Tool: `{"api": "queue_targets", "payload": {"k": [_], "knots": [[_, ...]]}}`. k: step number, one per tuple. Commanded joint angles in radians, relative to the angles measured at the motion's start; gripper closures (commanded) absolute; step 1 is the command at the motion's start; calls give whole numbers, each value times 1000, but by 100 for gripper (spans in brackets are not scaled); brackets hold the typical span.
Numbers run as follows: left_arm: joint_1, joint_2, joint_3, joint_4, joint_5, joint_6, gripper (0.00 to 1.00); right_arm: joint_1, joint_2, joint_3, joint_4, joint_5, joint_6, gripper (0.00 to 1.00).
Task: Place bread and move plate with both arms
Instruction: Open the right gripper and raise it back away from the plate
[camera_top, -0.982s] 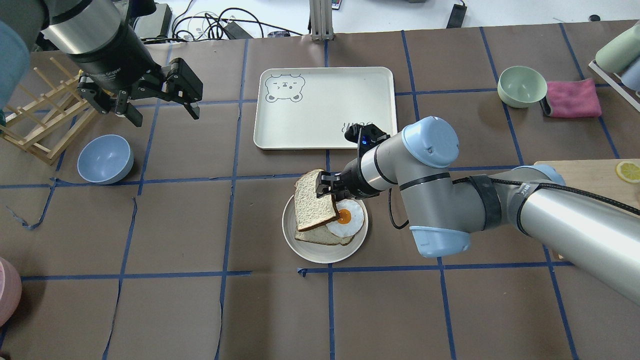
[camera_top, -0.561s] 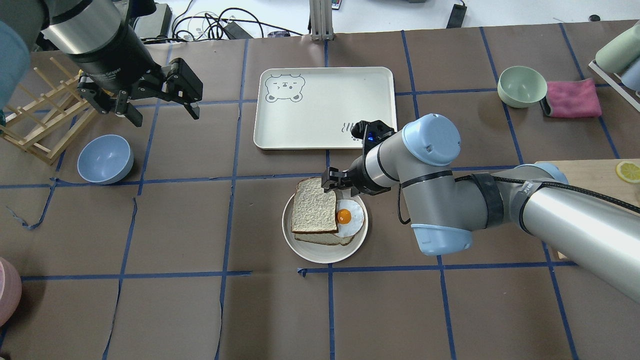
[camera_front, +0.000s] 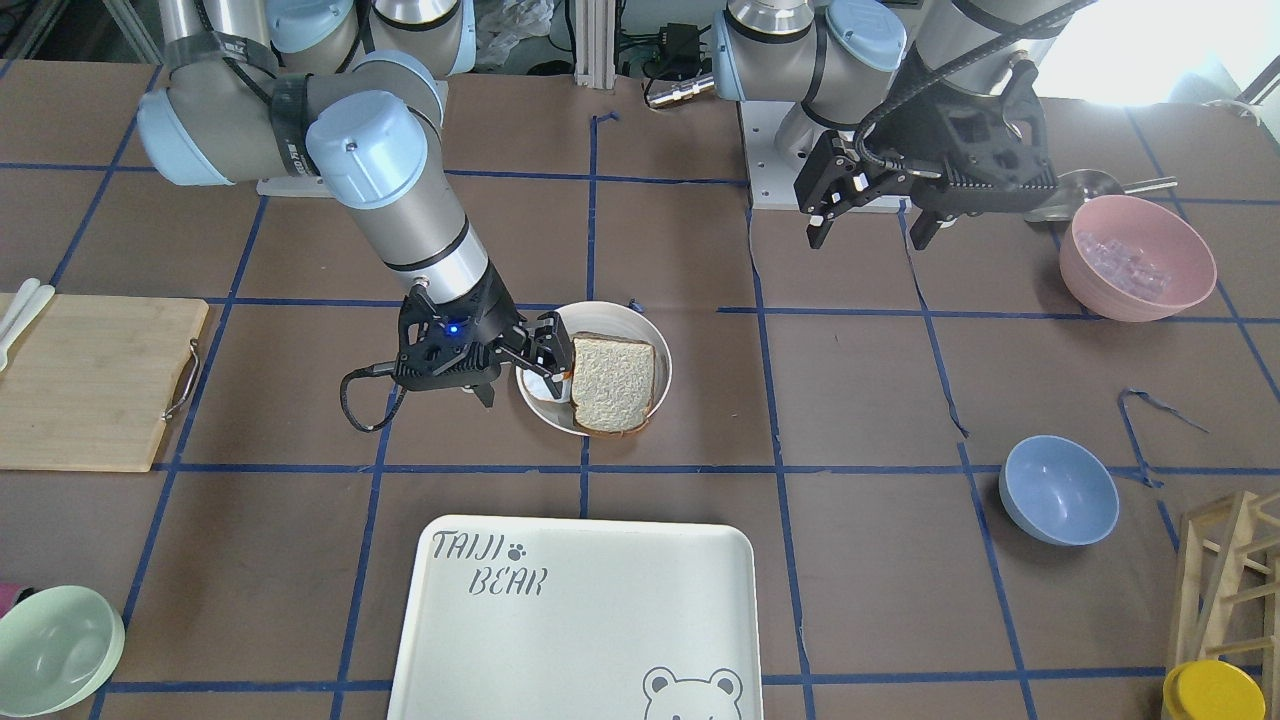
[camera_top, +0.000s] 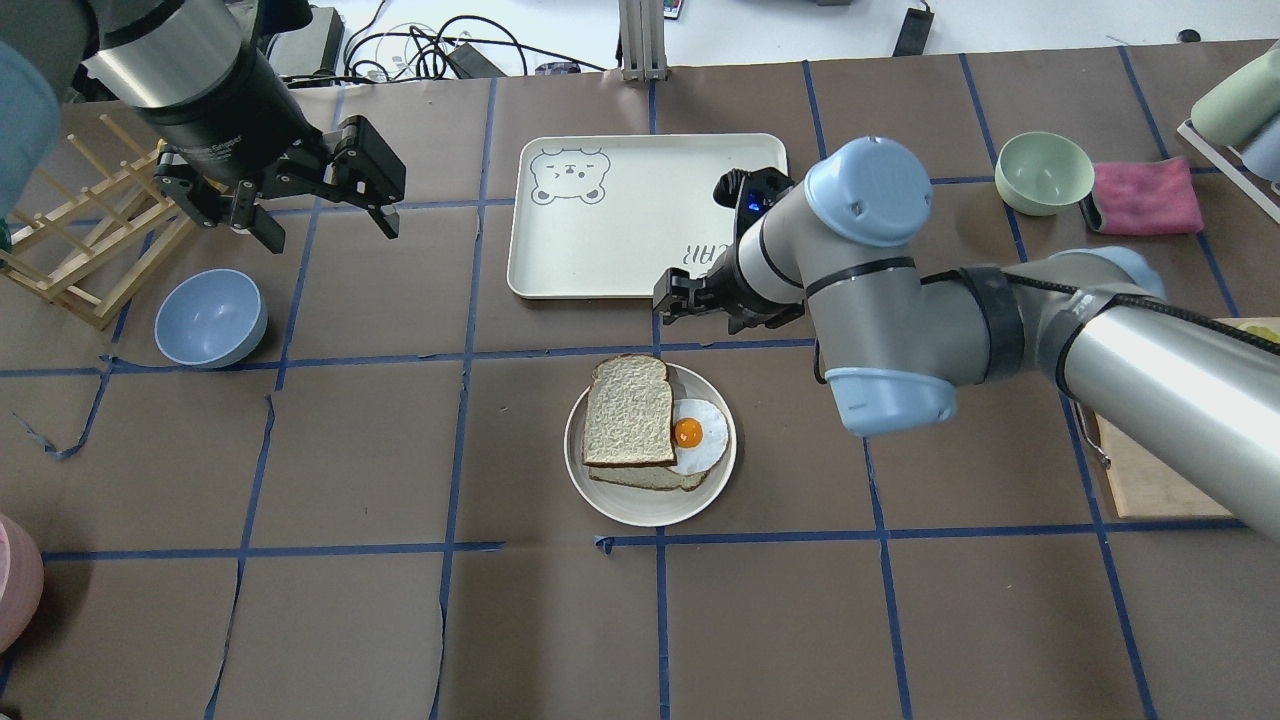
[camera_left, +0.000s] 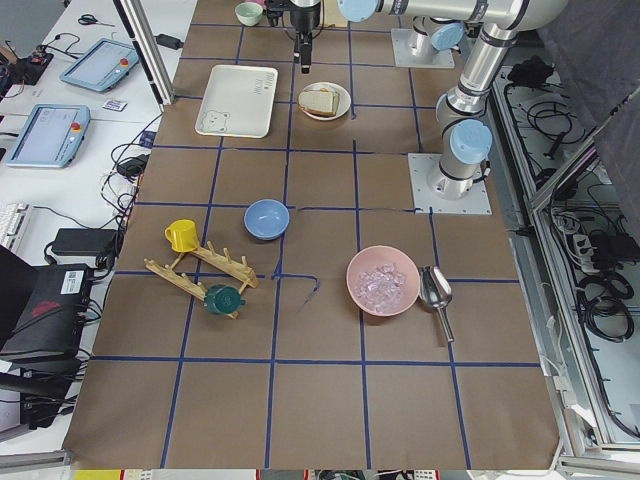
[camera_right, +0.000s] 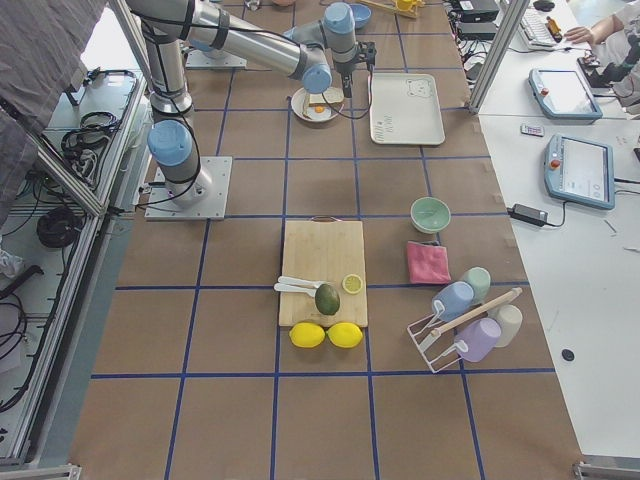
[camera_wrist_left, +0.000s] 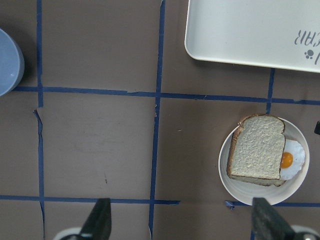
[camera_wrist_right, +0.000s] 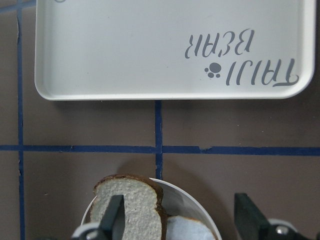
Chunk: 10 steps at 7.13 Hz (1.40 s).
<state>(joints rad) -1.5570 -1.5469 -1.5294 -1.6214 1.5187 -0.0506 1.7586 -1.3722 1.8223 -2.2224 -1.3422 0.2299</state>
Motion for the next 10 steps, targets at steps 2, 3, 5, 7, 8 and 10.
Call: {"api": "queue_targets", "payload": {"k": [2,3,5,7,8,10], "knots": [[0,4,0,-2,-2,-2,0,-91,-5,-340,518,-119,-157,20],[0,4,0,-2,0,0,0,-120,-11,-371,593,-123,-196,16],[0,4,2,-29,-2,-3,0,-123,-118,-365,607,-185,-201,1],[2,5,0,-37,-2,-5,0,-128,-148,-365,667,-189,-265,0],[2,4,-2,-38,-2,-8,0,-129,-146,-363,676,-190,-267,0],[0,5,-2,-51,0,-15,0,-131,-151,-363,704,-265,-267,0]]}}
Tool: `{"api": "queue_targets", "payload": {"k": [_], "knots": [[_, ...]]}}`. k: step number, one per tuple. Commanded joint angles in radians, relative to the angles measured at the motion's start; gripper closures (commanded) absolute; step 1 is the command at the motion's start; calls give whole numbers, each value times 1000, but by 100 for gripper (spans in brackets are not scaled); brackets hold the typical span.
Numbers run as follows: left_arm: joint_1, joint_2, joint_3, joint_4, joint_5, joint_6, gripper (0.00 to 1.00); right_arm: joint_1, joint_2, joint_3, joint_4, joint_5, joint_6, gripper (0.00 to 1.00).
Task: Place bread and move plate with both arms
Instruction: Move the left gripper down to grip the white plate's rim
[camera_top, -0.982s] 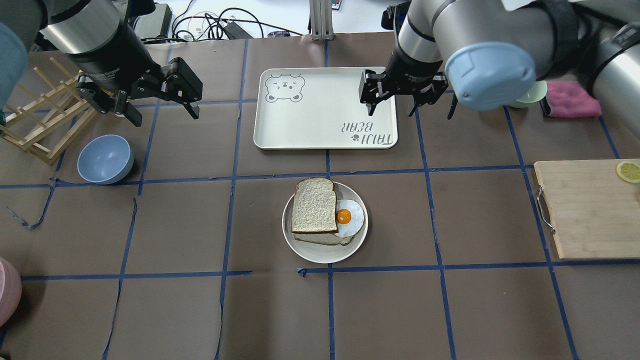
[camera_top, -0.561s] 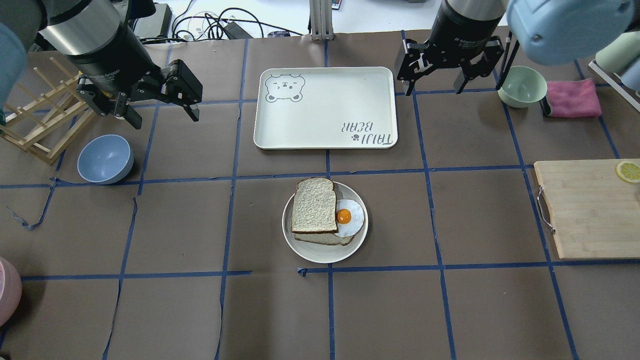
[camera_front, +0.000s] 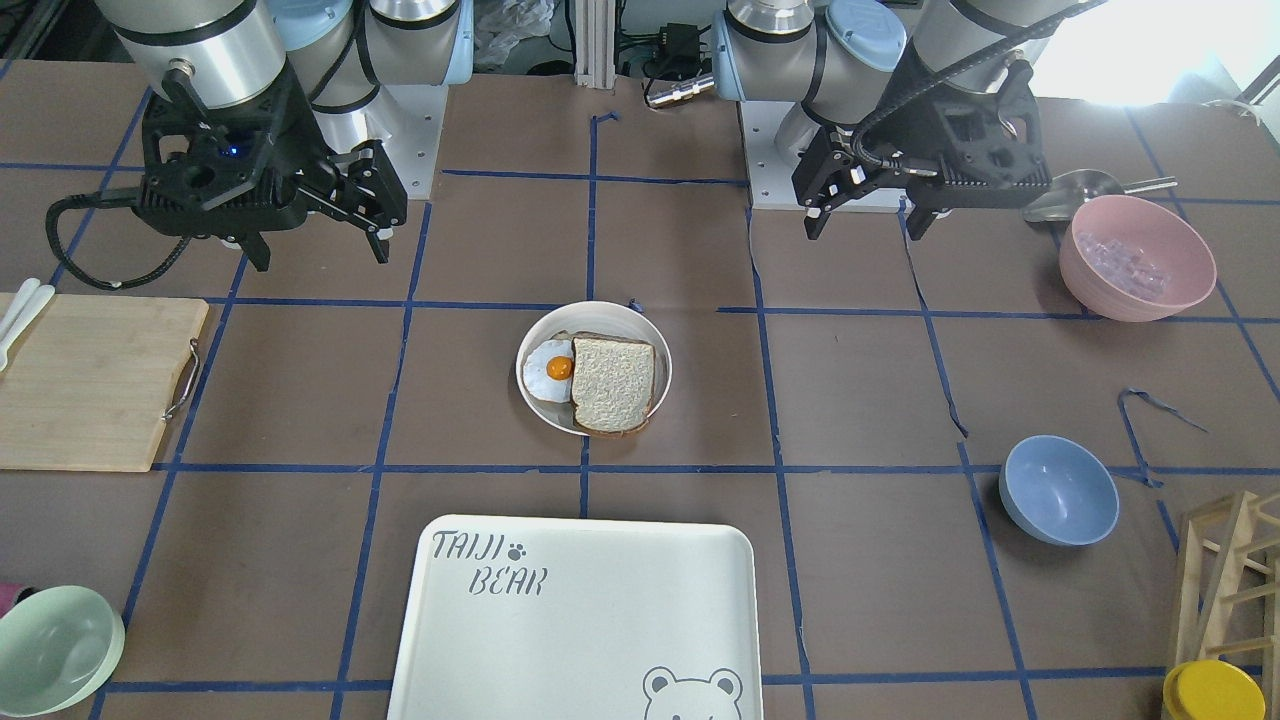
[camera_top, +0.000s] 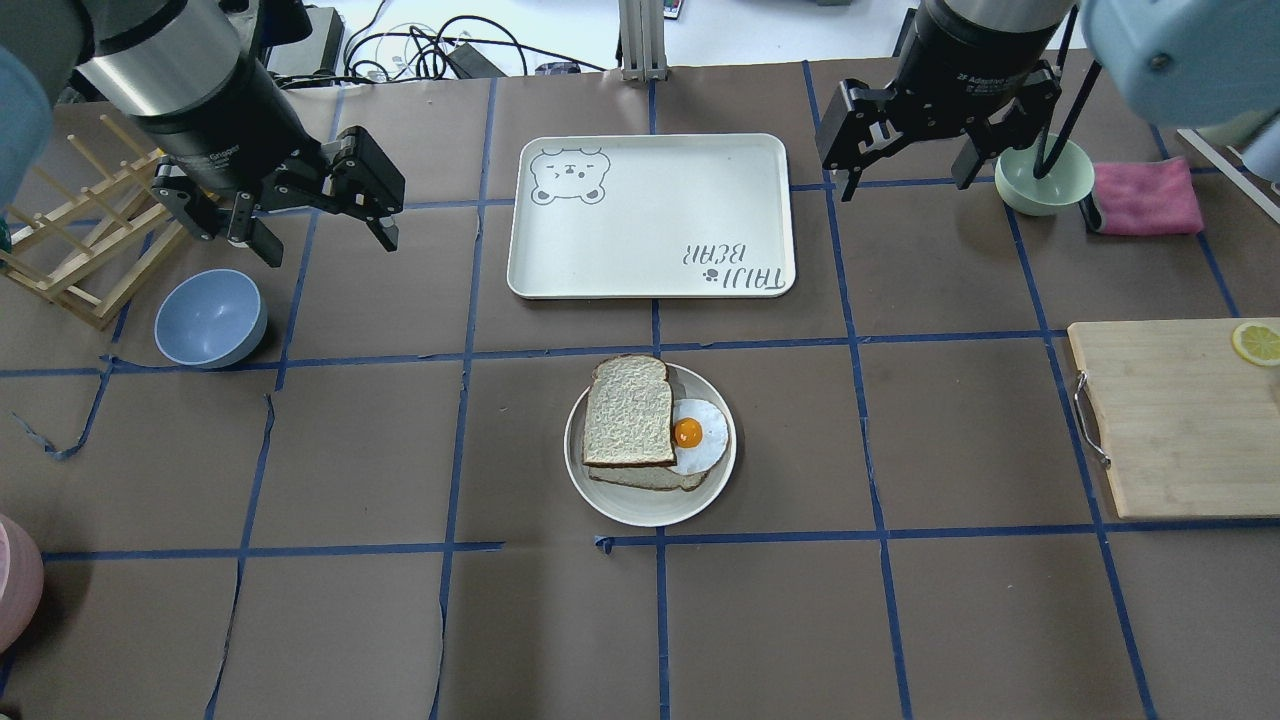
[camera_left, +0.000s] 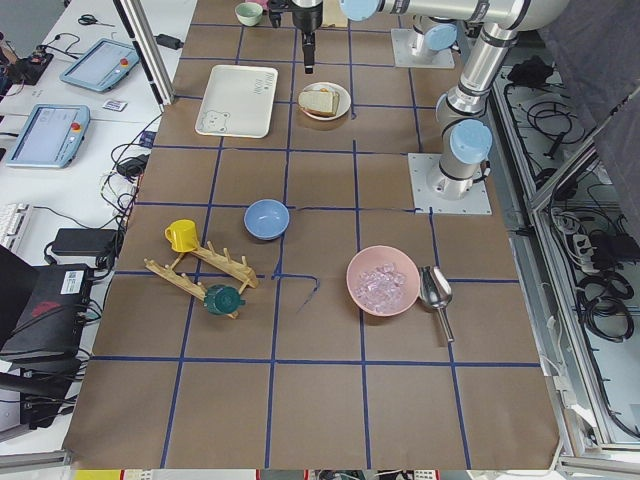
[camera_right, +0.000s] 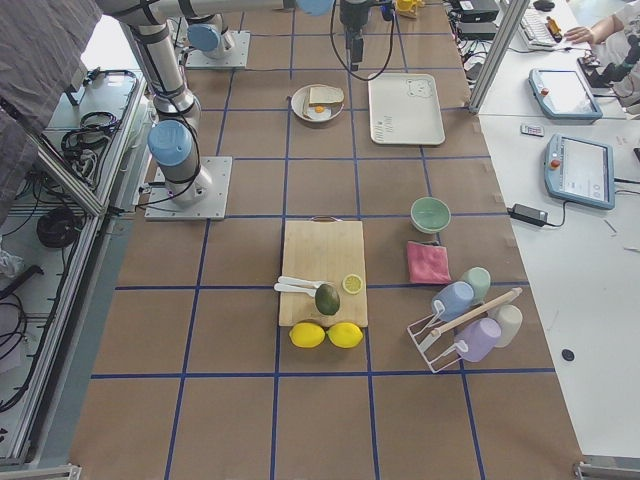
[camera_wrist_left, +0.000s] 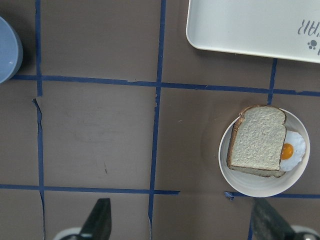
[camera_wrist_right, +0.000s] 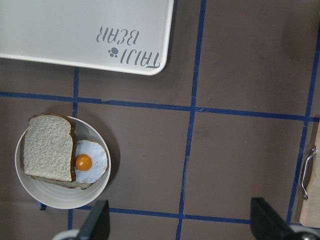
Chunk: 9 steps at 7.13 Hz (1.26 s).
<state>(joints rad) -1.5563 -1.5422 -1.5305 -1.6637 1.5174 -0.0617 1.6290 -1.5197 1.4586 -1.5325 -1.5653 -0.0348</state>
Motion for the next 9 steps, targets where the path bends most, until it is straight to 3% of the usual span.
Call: {"api": "queue_targets", "payload": {"k": [1,5,9], "knots": [[-1,-1,0,-11,6,-3,0,-1,-4,0,12,-35,-2,0],[-42,-111,-130,72,-5,-198,0,-1,-2,0,-3,-30,-13,0],[-195,-275,-383,567,-6,-424,0,-1,-2,2,-3,-32,-13,0]]}}
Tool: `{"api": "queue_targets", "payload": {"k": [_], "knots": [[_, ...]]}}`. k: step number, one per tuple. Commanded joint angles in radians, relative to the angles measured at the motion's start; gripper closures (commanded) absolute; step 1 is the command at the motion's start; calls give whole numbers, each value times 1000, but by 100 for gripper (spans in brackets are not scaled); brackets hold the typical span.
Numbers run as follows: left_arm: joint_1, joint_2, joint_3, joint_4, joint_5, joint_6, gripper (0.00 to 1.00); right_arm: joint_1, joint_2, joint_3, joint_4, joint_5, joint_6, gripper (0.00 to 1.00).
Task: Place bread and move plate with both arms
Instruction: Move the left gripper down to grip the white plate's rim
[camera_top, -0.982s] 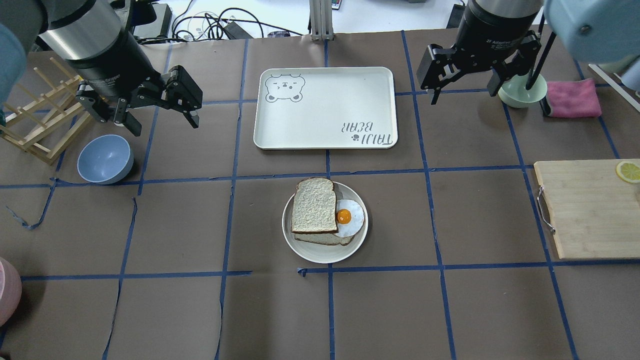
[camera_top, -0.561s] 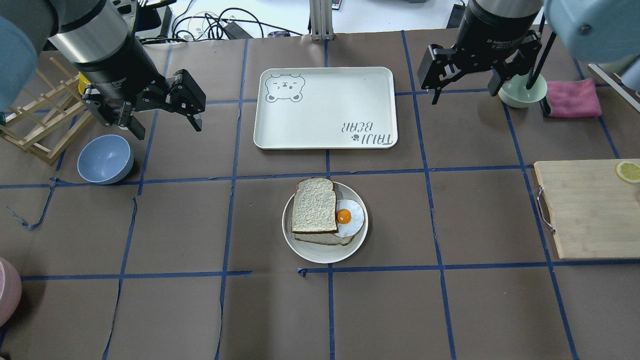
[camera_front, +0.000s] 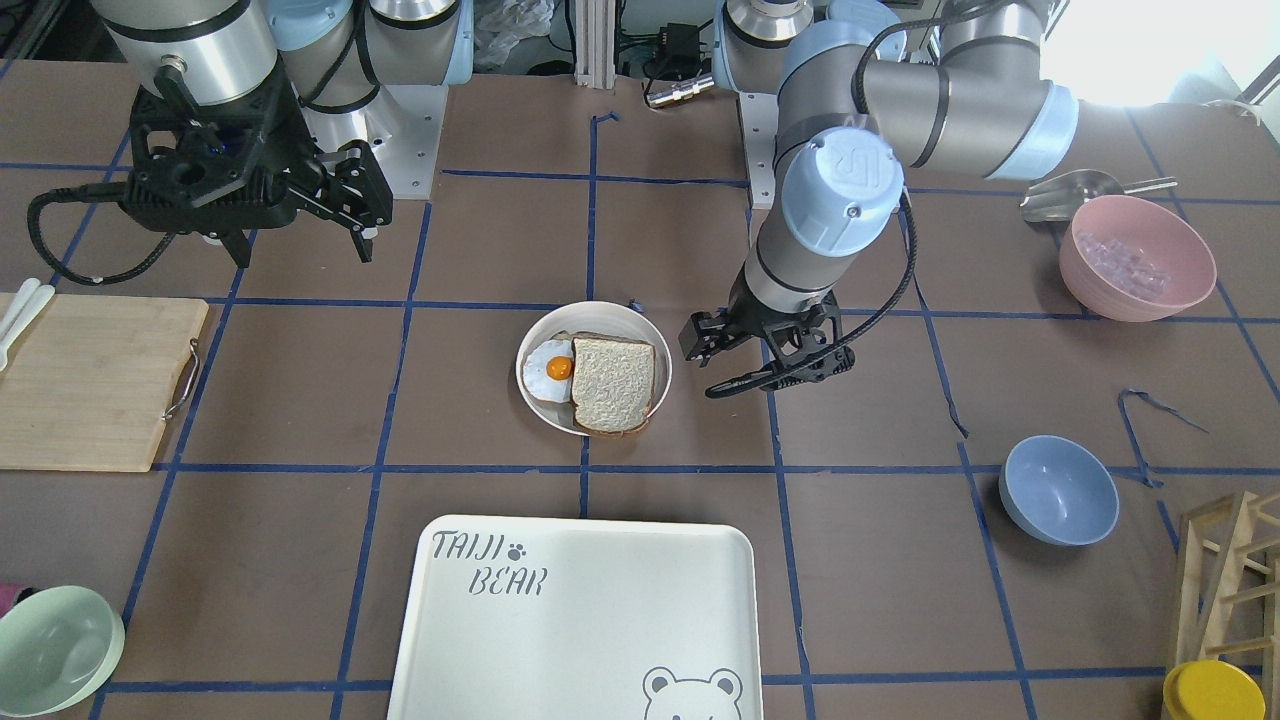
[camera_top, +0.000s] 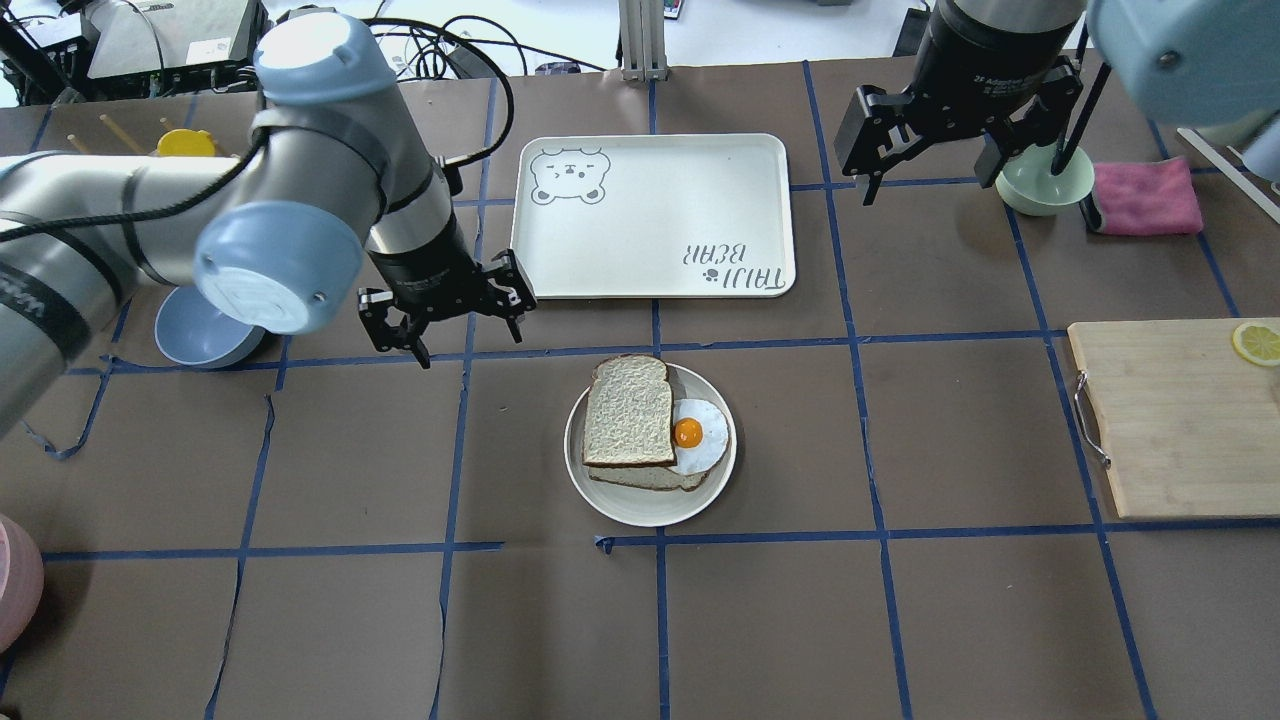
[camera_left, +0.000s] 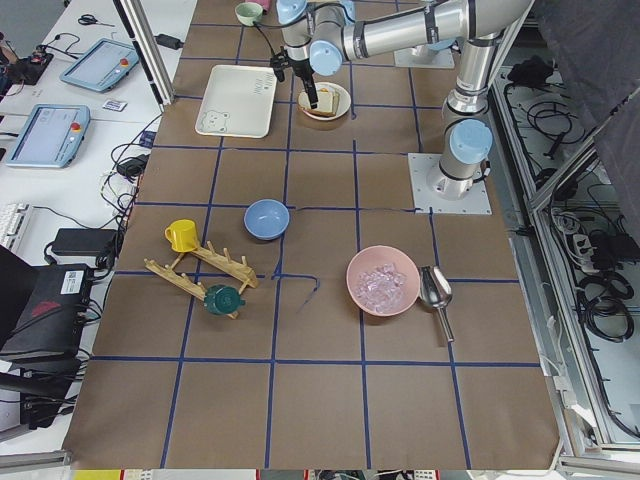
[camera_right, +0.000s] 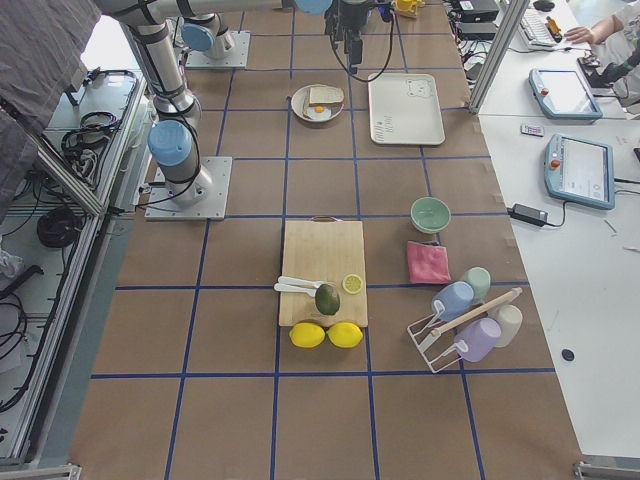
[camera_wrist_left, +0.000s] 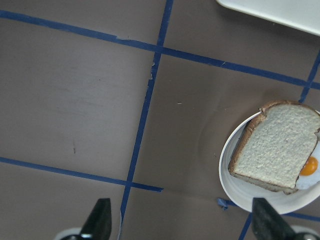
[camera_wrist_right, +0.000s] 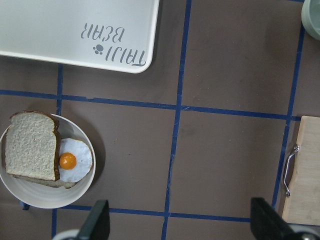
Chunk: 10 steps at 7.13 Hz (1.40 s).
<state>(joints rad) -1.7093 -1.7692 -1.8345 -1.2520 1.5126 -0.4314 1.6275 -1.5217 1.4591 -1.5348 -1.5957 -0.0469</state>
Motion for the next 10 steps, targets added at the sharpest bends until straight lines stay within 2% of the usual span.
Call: {"api": "queue_targets", "payload": {"k": [1,3,5,8,10], "knots": [[-93,-71,-107,189,1,-82,1,0,0,1,-1,-1,1,0],[-116,-58,-175,222,12,50,7,0,0,1,-1,-1,1,0],[-108,-62,-238,324,12,92,12,0,0,1,-1,-1,-1,0],[-75,-65,-239,327,1,111,13,-2,0,1,-2,-1,-1,0],[-75,-75,-241,338,1,111,22,-2,0,1,-1,-1,-1,0]]}}
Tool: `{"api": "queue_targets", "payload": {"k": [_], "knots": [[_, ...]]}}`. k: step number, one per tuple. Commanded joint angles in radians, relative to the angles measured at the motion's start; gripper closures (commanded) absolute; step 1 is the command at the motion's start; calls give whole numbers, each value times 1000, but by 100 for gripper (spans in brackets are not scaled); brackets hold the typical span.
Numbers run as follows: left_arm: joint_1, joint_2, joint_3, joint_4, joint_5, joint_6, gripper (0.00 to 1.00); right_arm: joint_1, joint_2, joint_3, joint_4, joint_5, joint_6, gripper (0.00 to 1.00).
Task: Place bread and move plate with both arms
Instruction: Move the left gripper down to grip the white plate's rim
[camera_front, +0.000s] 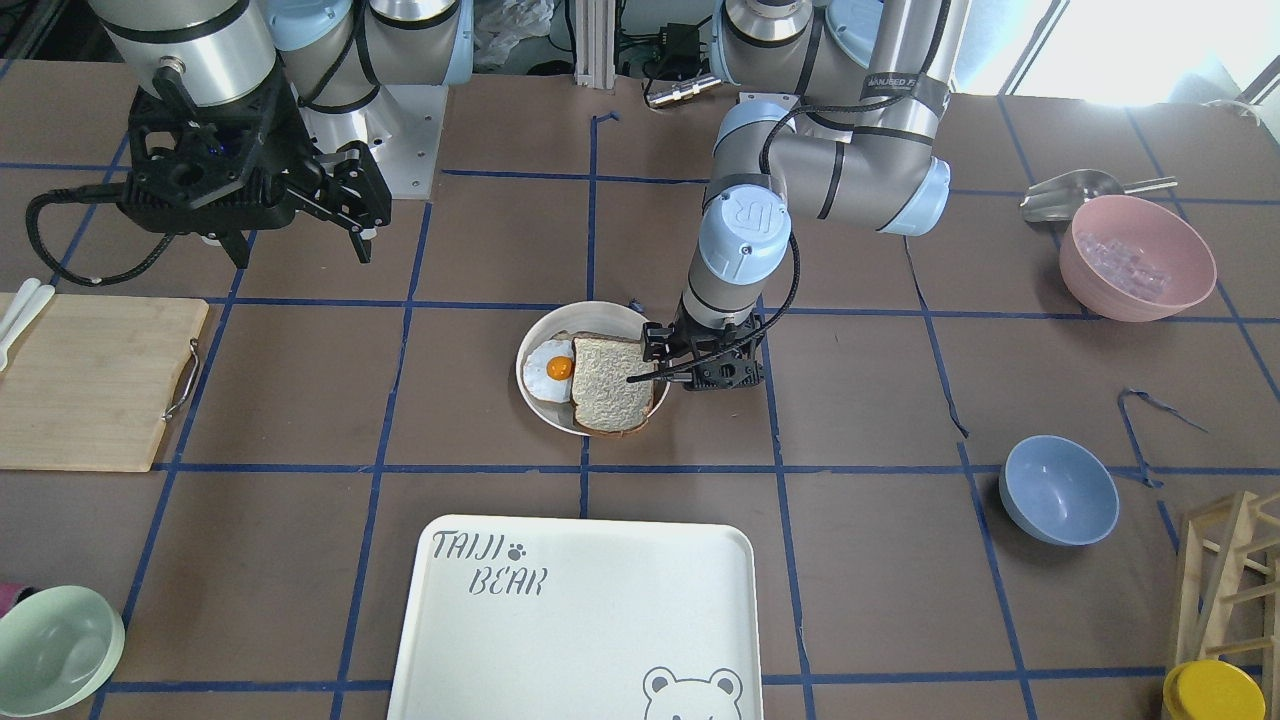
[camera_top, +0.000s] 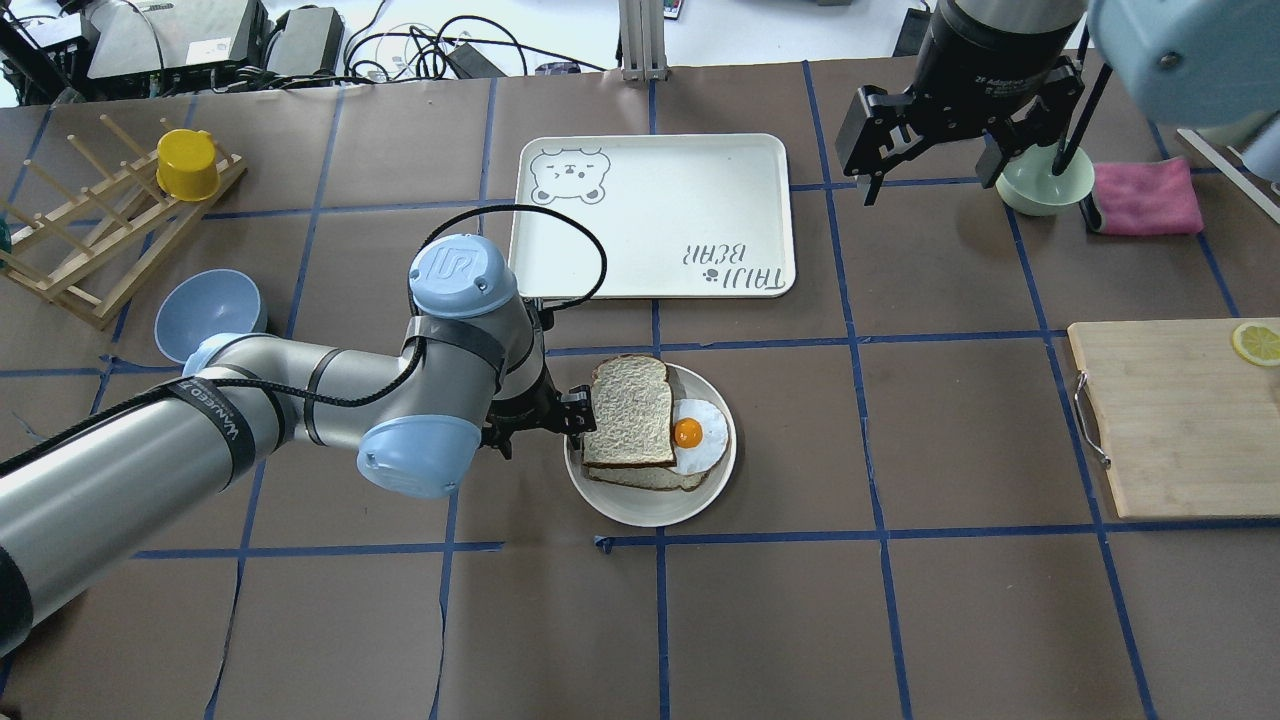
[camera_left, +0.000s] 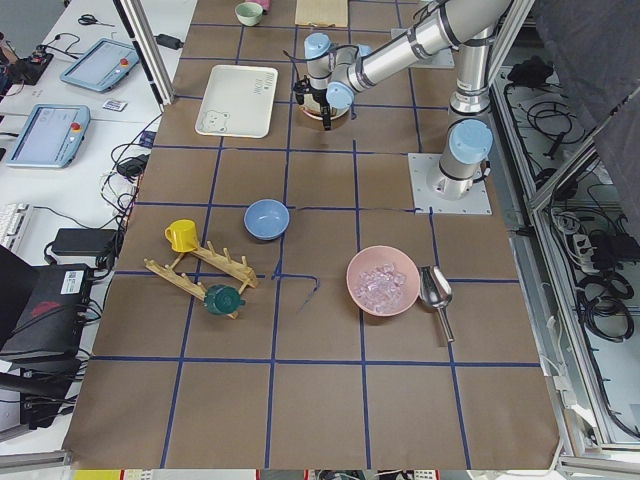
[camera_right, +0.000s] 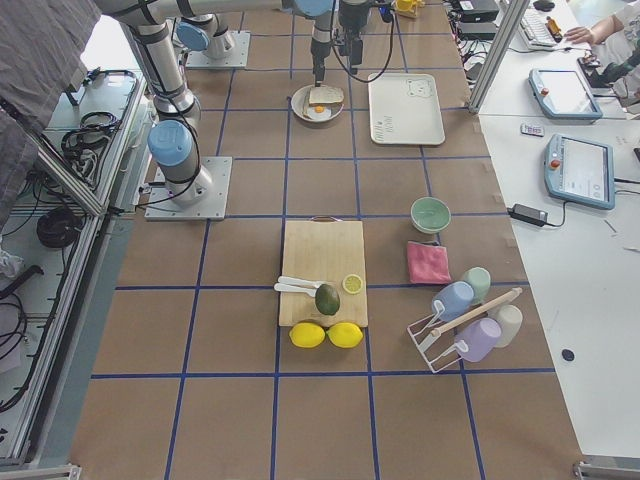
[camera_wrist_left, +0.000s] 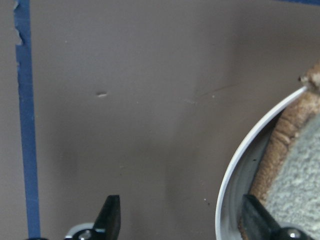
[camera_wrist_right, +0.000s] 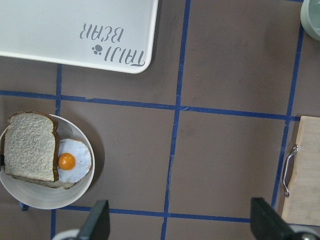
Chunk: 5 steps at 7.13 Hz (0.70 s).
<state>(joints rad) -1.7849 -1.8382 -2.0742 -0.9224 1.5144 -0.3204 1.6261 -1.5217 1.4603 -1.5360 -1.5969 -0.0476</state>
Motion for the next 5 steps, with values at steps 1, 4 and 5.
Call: {"api": "queue_targets", "payload": {"k": [1,4,5], "knots": [[1,-12,-1,11,-3,-5,40,0,0,0,2,0,0,0],[-1,-33,2,33,-68,-8,98,0,0,0,2,0,0,0],[1,-29,3,33,-66,1,100,0,0,0,2,0,0,0]]}}
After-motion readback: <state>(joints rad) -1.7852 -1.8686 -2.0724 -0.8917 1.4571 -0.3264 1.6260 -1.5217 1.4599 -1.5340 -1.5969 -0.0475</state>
